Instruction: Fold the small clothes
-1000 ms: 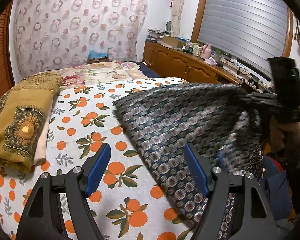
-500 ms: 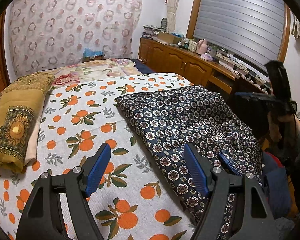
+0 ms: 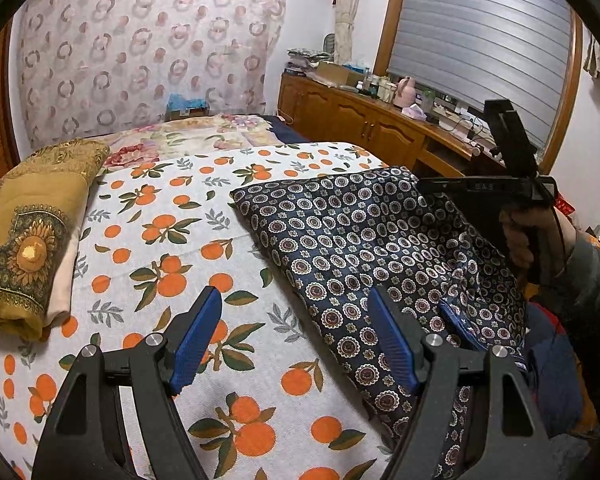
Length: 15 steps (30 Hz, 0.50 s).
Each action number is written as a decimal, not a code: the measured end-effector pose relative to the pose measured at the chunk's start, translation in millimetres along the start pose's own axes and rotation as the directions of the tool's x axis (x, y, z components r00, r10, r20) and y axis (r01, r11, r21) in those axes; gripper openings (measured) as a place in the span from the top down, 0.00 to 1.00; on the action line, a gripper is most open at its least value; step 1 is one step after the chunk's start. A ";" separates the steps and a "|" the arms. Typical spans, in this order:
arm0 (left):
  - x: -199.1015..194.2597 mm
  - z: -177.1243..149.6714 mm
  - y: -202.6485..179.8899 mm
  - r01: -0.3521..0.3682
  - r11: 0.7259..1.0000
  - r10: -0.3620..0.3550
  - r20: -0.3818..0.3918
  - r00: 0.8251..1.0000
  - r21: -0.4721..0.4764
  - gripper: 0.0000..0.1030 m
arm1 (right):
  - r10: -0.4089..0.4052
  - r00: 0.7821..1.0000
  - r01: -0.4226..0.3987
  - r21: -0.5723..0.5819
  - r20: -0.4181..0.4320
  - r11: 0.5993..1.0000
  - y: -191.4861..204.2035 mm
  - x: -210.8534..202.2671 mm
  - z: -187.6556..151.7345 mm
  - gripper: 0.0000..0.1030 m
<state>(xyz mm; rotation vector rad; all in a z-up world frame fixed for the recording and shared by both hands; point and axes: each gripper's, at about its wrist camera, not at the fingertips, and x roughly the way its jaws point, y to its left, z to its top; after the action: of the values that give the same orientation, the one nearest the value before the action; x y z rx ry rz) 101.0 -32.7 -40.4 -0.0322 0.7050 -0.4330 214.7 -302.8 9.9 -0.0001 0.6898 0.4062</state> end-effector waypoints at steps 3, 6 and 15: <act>-0.9 -0.8 1.4 0.001 1.000 -0.001 0.003 1.000 -0.006 0.26 | 0.039 0.998 -0.036 -0.060 0.042 0.998 18.0 -3.5 0.5 0.95; -2.2 -1.1 1.2 0.001 1.000 -0.001 0.007 1.000 -0.007 0.26 | 0.088 0.994 -0.079 -0.130 0.066 0.988 42.6 -13.3 -7.3 0.95; -3.0 -2.4 3.5 0.005 1.000 -0.005 0.011 1.000 -0.013 0.26 | 0.135 0.988 -0.147 -0.212 -0.072 0.966 82.6 10.5 -70.3 0.95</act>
<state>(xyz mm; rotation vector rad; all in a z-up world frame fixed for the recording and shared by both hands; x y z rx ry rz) 98.8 -28.1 -41.0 -0.0484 0.6970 -0.4329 148.4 -232.2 -40.1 -0.1710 0.7005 0.6191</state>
